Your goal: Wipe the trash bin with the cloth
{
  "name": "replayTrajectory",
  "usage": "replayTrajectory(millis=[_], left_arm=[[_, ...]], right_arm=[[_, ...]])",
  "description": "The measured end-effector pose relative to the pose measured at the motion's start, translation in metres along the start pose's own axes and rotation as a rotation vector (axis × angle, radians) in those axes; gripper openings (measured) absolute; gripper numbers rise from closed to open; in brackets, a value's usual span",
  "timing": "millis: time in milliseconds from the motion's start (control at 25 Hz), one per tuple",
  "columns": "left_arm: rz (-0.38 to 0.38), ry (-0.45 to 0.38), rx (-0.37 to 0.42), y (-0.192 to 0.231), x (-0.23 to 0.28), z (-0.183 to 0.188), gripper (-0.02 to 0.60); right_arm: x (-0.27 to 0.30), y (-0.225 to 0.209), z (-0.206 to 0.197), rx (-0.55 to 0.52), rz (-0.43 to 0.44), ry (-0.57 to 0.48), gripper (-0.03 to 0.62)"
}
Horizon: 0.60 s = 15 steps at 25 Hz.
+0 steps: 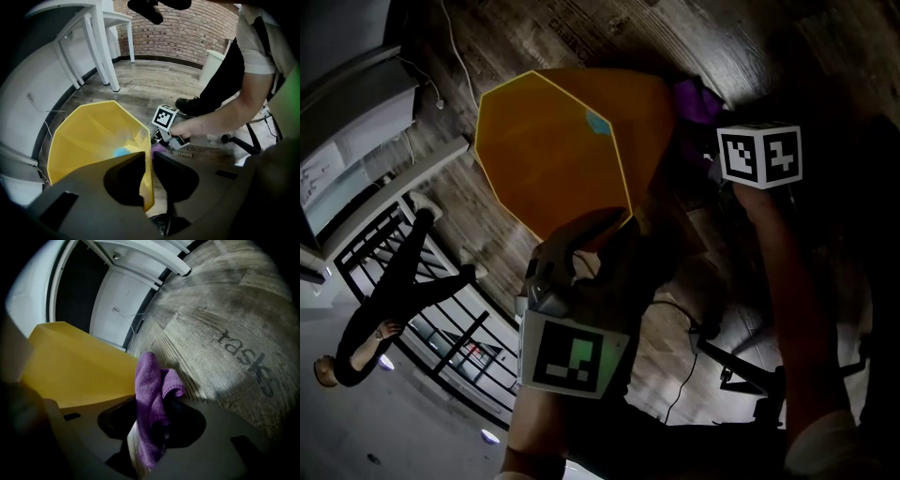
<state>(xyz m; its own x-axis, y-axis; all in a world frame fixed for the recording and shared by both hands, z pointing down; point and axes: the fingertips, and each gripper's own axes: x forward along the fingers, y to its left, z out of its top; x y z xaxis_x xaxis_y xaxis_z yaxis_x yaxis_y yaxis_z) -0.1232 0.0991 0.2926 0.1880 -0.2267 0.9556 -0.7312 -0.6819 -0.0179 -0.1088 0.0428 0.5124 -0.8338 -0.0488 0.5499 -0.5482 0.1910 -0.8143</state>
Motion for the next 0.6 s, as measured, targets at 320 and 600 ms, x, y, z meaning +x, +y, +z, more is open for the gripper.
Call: replayTrajectory(millis=[320,600], left_arm=[[0.04,0.095,0.181,0.0,-0.02,-0.035,0.222],[0.091,0.152,0.185,0.013,-0.014,-0.073,0.221]], right_arm=[[-0.001,0.0,-0.008,0.008,0.028,0.024,0.167],[0.0,0.001,-0.01,0.011,0.026,0.025,0.167]])
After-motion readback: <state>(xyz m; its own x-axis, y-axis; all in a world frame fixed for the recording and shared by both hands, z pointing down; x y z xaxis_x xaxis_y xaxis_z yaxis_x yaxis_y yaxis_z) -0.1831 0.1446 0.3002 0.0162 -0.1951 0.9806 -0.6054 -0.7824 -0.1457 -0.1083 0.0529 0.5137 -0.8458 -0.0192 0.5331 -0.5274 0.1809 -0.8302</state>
